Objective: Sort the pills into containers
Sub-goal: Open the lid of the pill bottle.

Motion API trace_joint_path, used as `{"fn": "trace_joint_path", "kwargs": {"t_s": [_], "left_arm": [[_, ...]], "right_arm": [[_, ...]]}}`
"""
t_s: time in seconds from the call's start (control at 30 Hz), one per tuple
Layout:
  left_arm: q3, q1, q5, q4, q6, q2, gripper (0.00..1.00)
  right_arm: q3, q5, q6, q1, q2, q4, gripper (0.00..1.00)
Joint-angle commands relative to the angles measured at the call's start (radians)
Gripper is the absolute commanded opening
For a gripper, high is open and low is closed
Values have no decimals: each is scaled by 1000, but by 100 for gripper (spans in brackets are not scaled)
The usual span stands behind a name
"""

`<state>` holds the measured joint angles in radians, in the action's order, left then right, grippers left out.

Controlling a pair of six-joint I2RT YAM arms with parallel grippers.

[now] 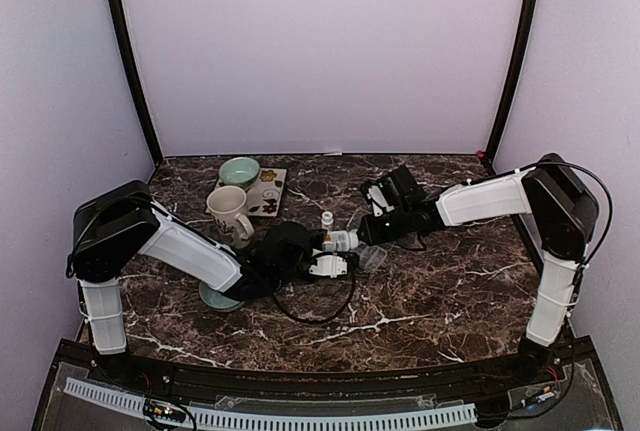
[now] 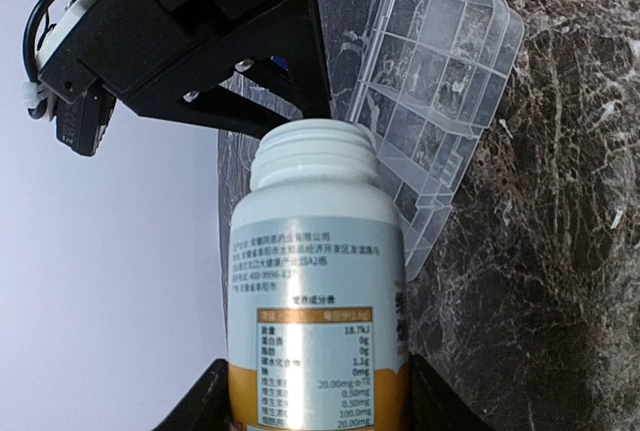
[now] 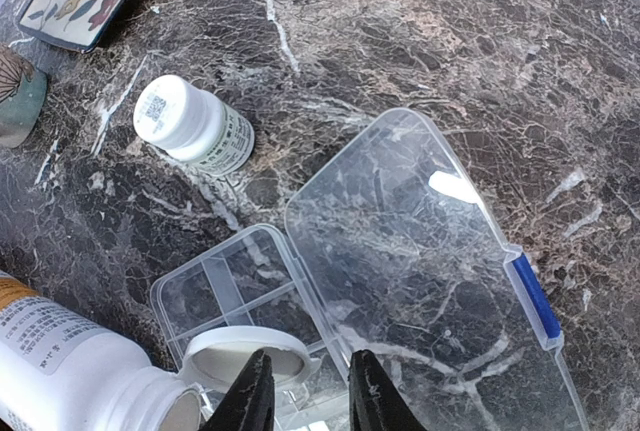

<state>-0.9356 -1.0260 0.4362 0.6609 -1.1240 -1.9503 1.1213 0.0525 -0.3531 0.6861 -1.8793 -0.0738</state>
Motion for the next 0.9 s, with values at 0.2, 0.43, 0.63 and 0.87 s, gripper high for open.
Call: {"fn": "trace_joint_path", "kwargs": {"t_s": [0.2,0.43,0.63,0.87], "left_arm": [[10,-8,18,72,-25,50,3],[4,-8,20,69,-5,55,3],[9,-6,15,52,22,65,3],[20,1,19,68,30,74,3]], "right_arm": [[2,10,0,-5,35,31,28],[-3,5,-1,-5,49,33,29],[-15,-1,-4,-5,66,40,30],[-21,0,-6,-5,76,39,31]]}}
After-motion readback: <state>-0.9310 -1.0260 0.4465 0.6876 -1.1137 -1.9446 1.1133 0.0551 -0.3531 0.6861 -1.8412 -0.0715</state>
